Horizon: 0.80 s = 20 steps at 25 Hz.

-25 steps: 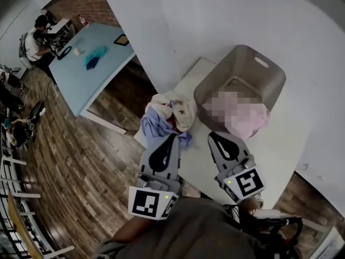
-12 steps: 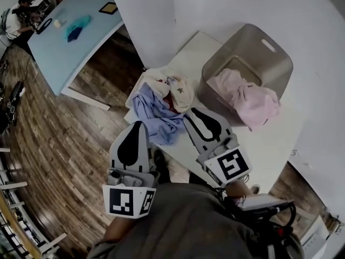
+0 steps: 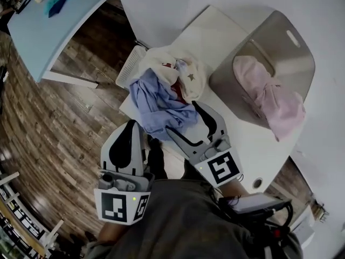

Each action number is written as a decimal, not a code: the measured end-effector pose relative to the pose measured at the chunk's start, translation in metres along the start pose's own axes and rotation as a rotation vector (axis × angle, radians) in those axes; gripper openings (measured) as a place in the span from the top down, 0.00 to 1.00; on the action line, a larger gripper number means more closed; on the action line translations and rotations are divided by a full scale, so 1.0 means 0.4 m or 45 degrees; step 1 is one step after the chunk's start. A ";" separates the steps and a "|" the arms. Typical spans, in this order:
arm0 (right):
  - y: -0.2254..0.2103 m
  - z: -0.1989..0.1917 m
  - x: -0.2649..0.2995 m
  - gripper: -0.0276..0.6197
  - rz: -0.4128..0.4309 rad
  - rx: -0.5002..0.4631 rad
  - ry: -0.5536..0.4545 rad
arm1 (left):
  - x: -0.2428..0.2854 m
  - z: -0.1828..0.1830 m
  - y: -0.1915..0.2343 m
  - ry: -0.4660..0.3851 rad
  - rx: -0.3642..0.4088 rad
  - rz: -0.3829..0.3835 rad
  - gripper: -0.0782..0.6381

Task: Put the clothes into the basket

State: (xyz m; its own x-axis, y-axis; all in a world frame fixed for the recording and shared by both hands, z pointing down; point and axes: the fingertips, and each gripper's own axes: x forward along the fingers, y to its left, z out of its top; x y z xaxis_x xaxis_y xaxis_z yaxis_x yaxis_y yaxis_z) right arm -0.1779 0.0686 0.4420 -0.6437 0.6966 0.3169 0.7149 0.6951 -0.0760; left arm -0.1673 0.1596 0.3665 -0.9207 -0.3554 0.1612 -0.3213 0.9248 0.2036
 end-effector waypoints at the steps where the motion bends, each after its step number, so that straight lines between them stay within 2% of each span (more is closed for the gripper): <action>1: 0.005 -0.019 0.016 0.38 0.001 0.006 0.014 | 0.010 -0.015 0.015 0.022 -0.003 -0.005 0.88; 4: 0.016 -0.085 0.064 0.25 0.003 -0.002 0.068 | 0.040 -0.065 0.061 0.085 -0.009 -0.017 0.88; 7: 0.022 -0.175 0.091 0.16 -0.018 -0.063 0.207 | 0.058 -0.123 0.105 0.161 -0.024 -0.017 0.88; 9: 0.015 -0.224 0.105 0.11 -0.072 -0.138 0.277 | 0.065 -0.160 0.129 0.215 -0.036 -0.022 0.88; 12: -0.030 -0.265 0.132 0.07 -0.159 -0.219 0.299 | 0.077 -0.214 0.159 0.279 -0.055 -0.030 0.88; 15: -0.082 -0.297 0.154 0.05 -0.192 -0.187 0.331 | 0.087 -0.253 0.189 0.325 -0.081 -0.024 0.88; 20: -0.110 -0.325 0.187 0.05 -0.126 -0.028 0.372 | 0.096 -0.278 0.227 0.352 -0.115 -0.006 0.88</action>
State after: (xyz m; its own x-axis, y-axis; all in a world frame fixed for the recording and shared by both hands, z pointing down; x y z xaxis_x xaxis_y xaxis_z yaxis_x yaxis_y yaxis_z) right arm -0.2222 0.0671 0.5919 -0.6070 0.5427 0.5805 0.6602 0.7510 -0.0119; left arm -0.2074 0.2150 0.4986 -0.8199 -0.3947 0.4147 -0.2931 0.9116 0.2883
